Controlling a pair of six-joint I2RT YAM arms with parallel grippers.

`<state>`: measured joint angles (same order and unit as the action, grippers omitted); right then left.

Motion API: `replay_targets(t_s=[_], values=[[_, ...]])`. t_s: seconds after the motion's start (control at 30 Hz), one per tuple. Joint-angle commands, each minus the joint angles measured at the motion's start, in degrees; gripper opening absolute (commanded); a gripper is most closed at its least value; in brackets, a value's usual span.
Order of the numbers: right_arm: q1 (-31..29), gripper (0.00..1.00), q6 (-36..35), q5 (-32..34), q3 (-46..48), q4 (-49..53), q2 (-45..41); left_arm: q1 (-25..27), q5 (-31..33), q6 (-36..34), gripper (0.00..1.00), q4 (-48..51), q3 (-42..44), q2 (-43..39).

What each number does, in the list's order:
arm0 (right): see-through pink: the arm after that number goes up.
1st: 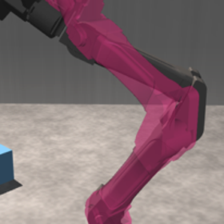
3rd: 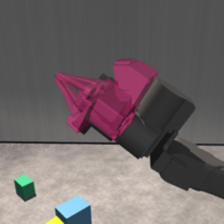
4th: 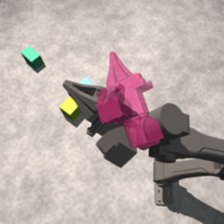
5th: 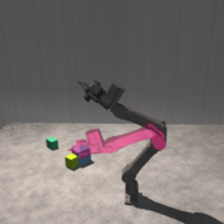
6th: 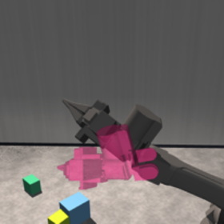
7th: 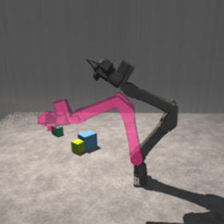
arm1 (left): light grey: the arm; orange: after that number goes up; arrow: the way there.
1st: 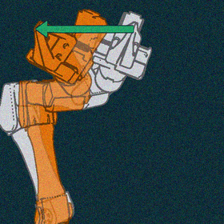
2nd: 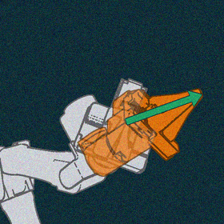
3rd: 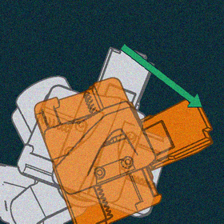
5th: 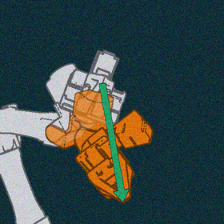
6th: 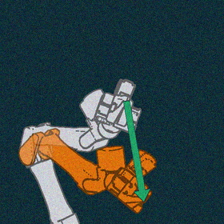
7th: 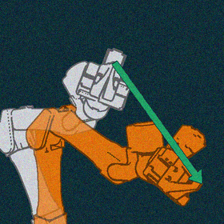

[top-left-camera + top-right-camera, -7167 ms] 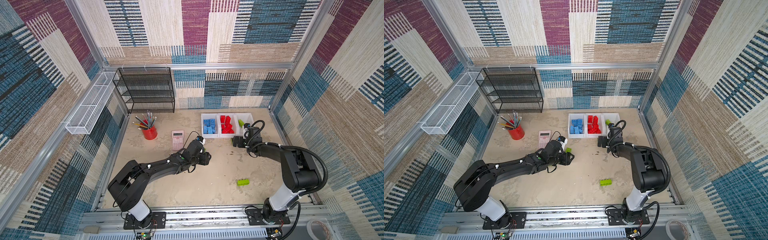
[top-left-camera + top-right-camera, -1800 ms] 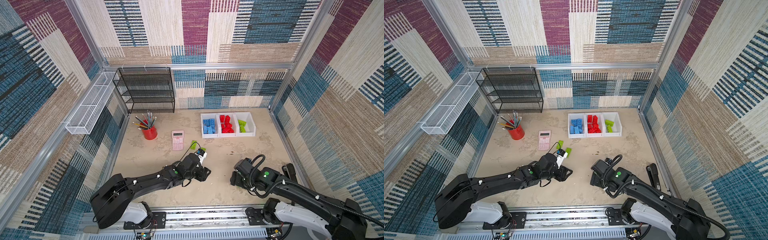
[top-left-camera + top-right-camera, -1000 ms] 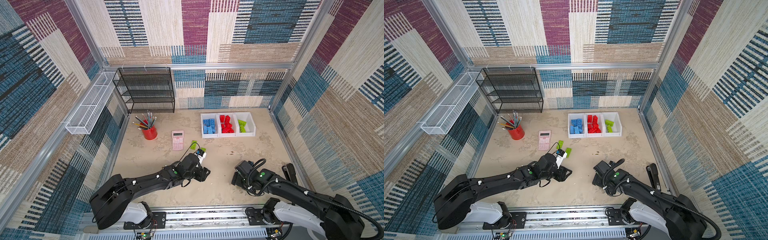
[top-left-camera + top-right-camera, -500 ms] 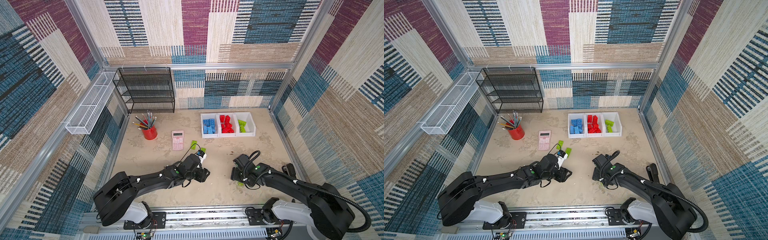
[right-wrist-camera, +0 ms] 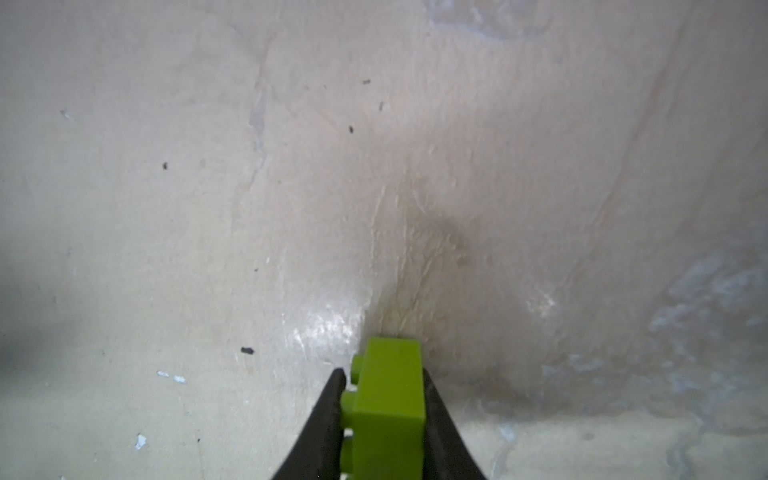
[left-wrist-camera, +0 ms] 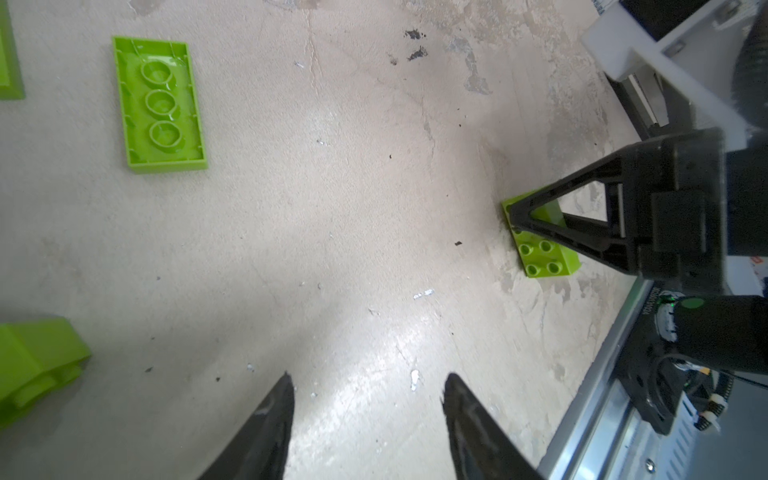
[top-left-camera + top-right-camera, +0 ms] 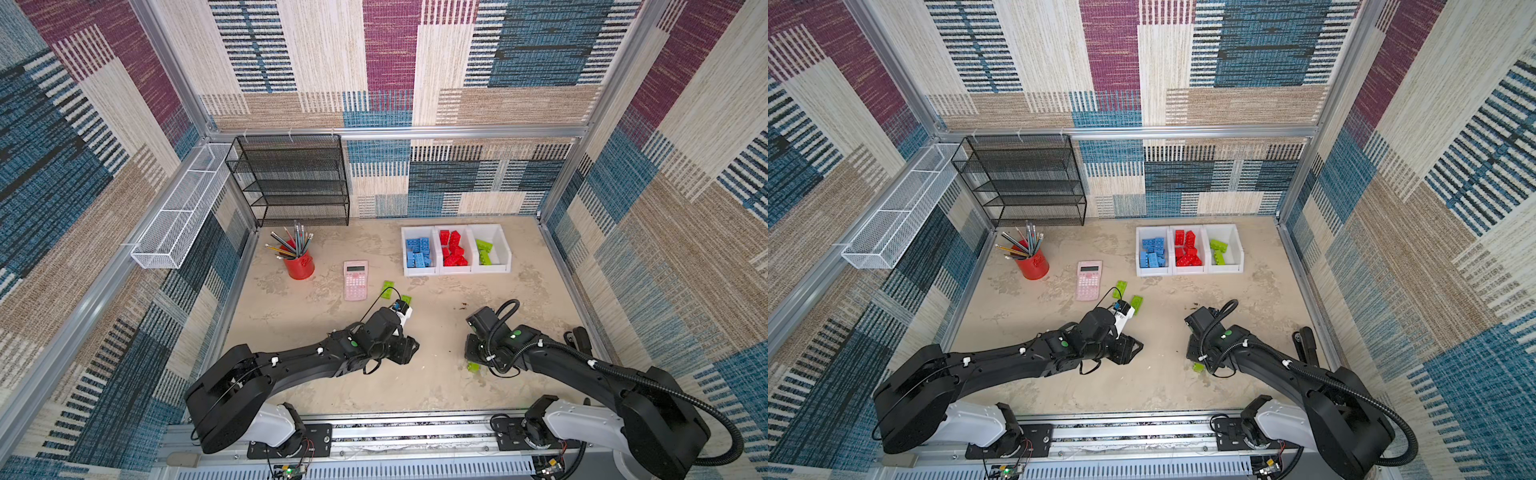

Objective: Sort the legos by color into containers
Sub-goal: 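Lower the right gripper onto the green 2x2 brick and grasp it, then carry the green 2x2 brick with the right gripper over the farthest compartment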

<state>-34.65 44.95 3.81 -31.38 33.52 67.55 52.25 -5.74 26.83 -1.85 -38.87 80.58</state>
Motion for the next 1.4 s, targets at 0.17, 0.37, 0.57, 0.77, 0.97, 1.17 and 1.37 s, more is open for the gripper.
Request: replay_targets(t_s=[0.17,0.37,0.57,0.77,0.97,1.17,1.37], values=[[0.00,0.20,-3.16,-0.94,-2.83,-1.84,-0.31,-0.01,0.62,2.24,0.59,3.96,3.30,-6.81],[0.03,0.20,-6.55,-0.92,-7.49,-2.14,-0.99,0.04,1.11,3.65,0.59,8.26,4.58,-11.75],[0.33,0.20,-10.79,-0.84,-14.28,-0.38,-0.66,0.01,2.52,3.30,0.60,14.60,2.53,-17.64],[4.09,0.20,-14.34,-2.10,-21.04,-1.76,0.31,-0.09,5.79,-0.37,0.61,21.55,-5.08,-19.33],[12.83,0.20,-18.66,-5.30,-28.84,-4.17,5.51,-2.07,5.17,-2.28,0.62,21.81,-14.14,-14.46],[23.05,0.20,-20.59,-11.24,-35.78,-9.58,14.74,-4.10,3.65,-4.50,0.62,21.20,-24.25,-5.30],[32.46,0.20,-19.29,-15.97,-41.99,-17.56,26.67,-5.31,6.70,-6.83,0.62,18.02,-31.25,4.75]])
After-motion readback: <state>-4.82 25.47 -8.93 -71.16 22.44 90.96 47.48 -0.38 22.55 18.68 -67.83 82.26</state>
